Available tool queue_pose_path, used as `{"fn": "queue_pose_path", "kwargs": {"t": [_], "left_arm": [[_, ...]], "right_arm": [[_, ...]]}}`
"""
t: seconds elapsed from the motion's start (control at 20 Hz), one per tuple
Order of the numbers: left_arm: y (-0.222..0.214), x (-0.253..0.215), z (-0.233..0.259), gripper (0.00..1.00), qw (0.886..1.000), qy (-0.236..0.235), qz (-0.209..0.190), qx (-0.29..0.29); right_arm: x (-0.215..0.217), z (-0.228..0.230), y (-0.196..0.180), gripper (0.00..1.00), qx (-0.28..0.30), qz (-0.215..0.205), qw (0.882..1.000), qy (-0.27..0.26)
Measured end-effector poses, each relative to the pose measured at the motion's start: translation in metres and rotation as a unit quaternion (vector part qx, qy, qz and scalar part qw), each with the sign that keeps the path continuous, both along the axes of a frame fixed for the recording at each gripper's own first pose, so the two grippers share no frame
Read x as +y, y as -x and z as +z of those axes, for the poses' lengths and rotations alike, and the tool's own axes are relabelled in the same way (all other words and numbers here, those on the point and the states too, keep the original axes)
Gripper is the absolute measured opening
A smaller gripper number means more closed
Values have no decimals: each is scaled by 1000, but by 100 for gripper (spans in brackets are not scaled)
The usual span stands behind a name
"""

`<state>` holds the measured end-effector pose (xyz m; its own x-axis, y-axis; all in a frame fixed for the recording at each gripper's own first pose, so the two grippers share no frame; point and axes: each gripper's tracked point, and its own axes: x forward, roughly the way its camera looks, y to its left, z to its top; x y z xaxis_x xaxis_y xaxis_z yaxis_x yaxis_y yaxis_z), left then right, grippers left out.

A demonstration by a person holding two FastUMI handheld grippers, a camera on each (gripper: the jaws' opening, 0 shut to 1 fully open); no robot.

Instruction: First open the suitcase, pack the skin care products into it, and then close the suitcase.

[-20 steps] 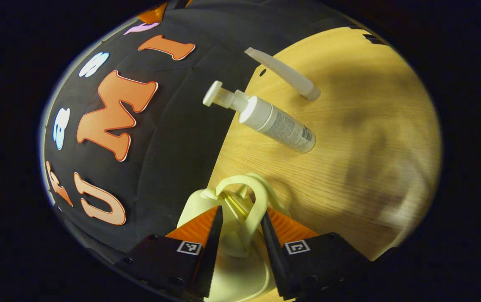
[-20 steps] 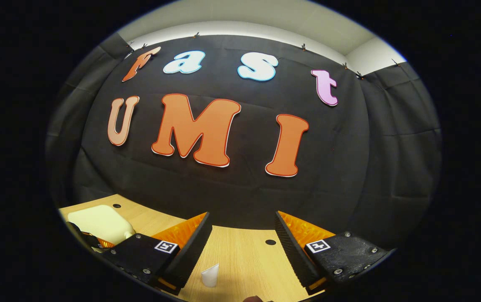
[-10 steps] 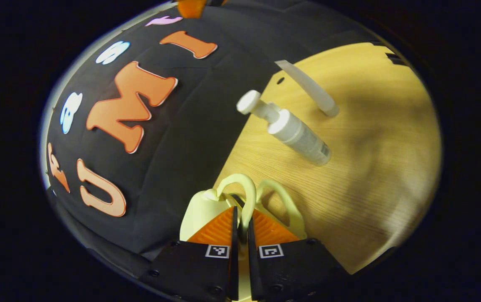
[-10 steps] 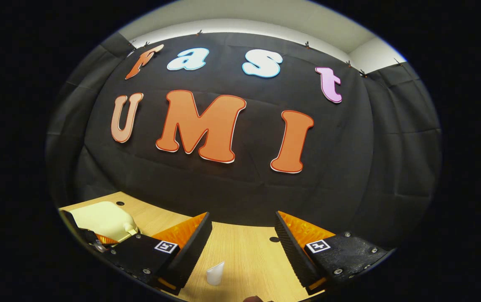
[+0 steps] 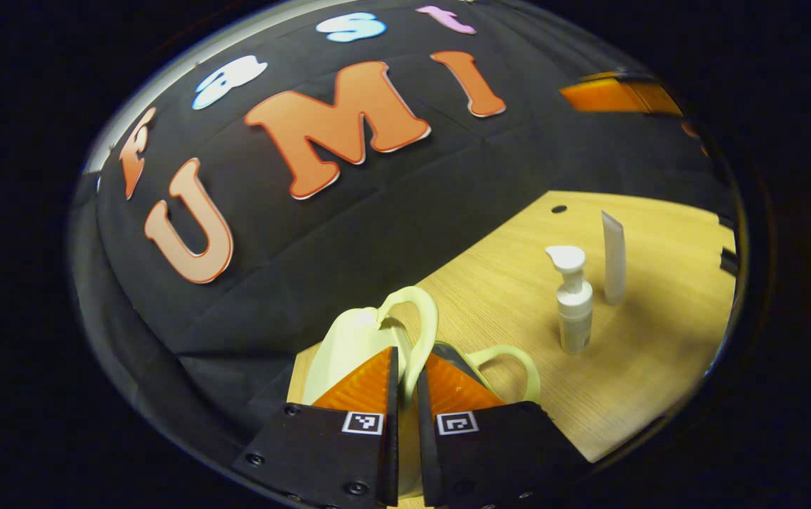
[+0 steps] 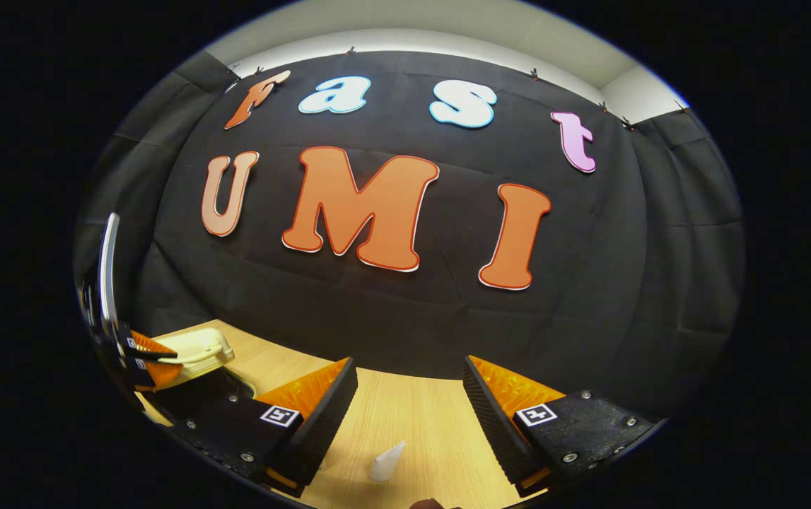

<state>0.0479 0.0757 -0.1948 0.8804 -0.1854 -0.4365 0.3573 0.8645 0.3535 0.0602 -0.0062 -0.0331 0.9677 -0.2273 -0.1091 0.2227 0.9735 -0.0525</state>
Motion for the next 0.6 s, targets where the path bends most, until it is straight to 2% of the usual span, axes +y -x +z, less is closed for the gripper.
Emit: {"fn": "queue_pose_path", "kwargs": {"t": [0.25, 0.45, 0.6], "left_arm": [[-15, 52, 37, 14, 994, 91, 57, -3], [-33, 124, 58, 15, 980, 164, 114, -10], [-44, 179, 61, 16, 973, 182, 142, -15]], "right_arm": [[17, 6, -4, 95, 0, 11, 1000, 12], [30, 7, -8, 96, 5, 19, 1000, 10], [41, 11, -11, 96, 6, 19, 1000, 6]]}}
